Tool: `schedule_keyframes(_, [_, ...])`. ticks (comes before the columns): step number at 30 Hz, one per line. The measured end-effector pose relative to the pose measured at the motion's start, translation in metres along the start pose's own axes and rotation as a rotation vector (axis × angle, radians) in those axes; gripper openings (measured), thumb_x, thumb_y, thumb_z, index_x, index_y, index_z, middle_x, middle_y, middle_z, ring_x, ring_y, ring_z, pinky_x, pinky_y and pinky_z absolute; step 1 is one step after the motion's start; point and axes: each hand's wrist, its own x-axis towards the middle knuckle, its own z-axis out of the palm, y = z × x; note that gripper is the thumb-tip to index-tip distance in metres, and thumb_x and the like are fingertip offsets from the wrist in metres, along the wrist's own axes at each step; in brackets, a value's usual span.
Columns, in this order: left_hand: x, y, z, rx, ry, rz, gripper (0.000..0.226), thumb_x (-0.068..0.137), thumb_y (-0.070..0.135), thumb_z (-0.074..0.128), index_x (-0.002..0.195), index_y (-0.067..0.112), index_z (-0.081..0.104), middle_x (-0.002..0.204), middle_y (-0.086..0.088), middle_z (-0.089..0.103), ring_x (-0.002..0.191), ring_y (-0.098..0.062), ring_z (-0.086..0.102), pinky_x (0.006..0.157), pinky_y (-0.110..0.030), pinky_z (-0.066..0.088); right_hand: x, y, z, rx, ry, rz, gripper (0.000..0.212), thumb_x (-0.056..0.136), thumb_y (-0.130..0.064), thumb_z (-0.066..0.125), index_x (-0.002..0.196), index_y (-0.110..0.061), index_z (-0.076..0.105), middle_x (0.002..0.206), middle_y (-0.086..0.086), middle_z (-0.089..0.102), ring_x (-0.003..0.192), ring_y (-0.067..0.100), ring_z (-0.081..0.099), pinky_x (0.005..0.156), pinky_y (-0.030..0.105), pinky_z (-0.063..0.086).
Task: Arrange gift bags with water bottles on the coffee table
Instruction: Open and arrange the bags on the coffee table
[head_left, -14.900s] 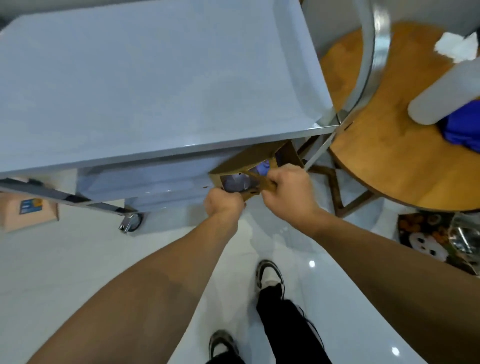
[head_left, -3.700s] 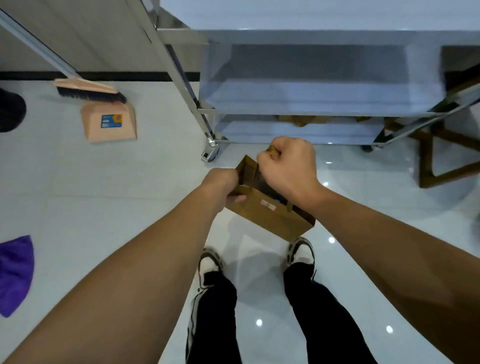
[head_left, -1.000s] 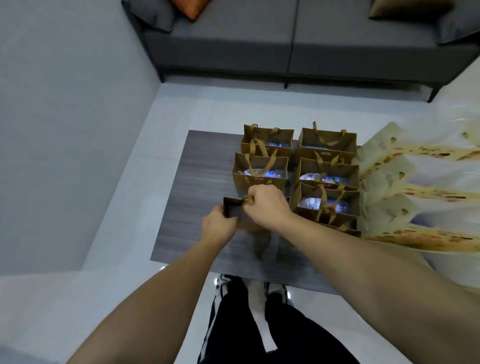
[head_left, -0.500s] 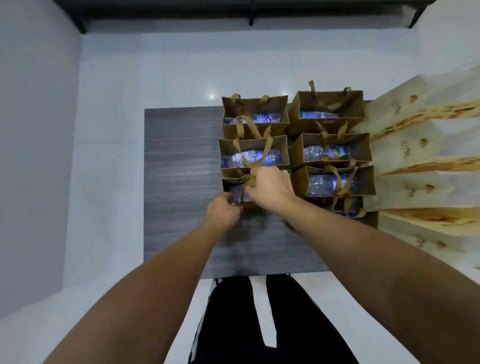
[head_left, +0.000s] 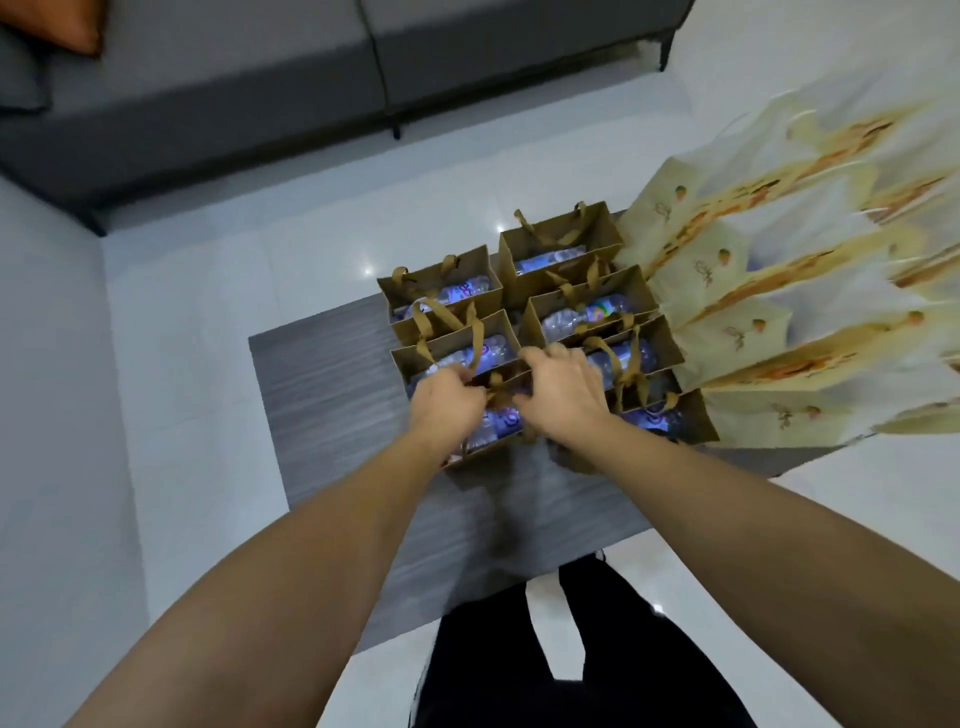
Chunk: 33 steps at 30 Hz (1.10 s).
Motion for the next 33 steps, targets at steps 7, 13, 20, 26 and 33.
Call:
schedule_keyframes(7, [-0.039, 0.119, 0.038, 0.315, -0.088, 0.384, 0.03, 0.094, 0.025, 0.062, 0.123, 0.021, 0.065, 0.115, -0.006, 0.068, 0.108, -0.025, 0.062, 0.079, -0.029, 0.045, -0.06, 0.092, -0.049, 0.152, 0.169, 0.256, 0.056, 0.089, -0.04, 0.064, 0.141, -0.027, 0.049, 0.133, 0.009, 0.054, 0.127, 0.035, 0.047, 0.101, 0.047, 0.042])
schedule_keyframes(13, [-0.129, 0.232, 0.13, 0.553, -0.219, 0.757, 0.043, 0.092, 0.026, 0.058, 0.134, 0.018, 0.058, 0.132, -0.012, 0.062, 0.122, -0.031, 0.057, 0.094, -0.033, 0.046, -0.161, 0.218, -0.084, 0.289, 0.373, 0.52, 0.056, 0.087, -0.041, 0.063, 0.14, -0.027, 0.05, 0.127, 0.011, 0.057, 0.124, 0.038, 0.051, 0.094, 0.043, 0.044])
schedule_keyframes(20, [-0.284, 0.325, 0.292, 0.779, -0.336, 1.232, 0.047, 0.095, 0.028, 0.058, 0.139, 0.013, 0.054, 0.135, -0.012, 0.059, 0.123, -0.03, 0.056, 0.091, -0.033, 0.045, -0.326, 0.376, -0.07, 0.438, 0.601, 0.838, 0.062, 0.093, -0.043, 0.059, 0.149, -0.025, 0.04, 0.137, 0.011, 0.054, 0.126, 0.036, 0.046, 0.1, 0.045, 0.04])
schedule_keyframes(26, [-0.433, 0.337, 0.452, 0.92, -0.523, 1.498, 0.05, 0.097, 0.029, 0.056, 0.144, 0.016, 0.047, 0.138, -0.01, 0.053, 0.126, -0.027, 0.051, 0.1, -0.036, 0.044, -0.488, 0.487, -0.017, 0.587, 0.708, 1.143, 0.069, 0.094, -0.047, 0.061, 0.153, -0.023, 0.034, 0.14, 0.009, 0.052, 0.131, 0.033, 0.044, 0.104, 0.044, 0.037])
schedule_keyframes(33, [-0.56, 0.32, 0.585, 1.057, -0.752, 1.726, 0.053, 0.098, 0.033, 0.056, 0.146, 0.015, 0.045, 0.143, -0.01, 0.05, 0.13, -0.027, 0.049, 0.103, -0.036, 0.042, -0.632, 0.559, 0.05, 0.695, 0.75, 1.477, 0.066, 0.094, -0.045, 0.06, 0.151, -0.023, 0.036, 0.139, 0.01, 0.05, 0.129, 0.032, 0.045, 0.103, 0.044, 0.038])
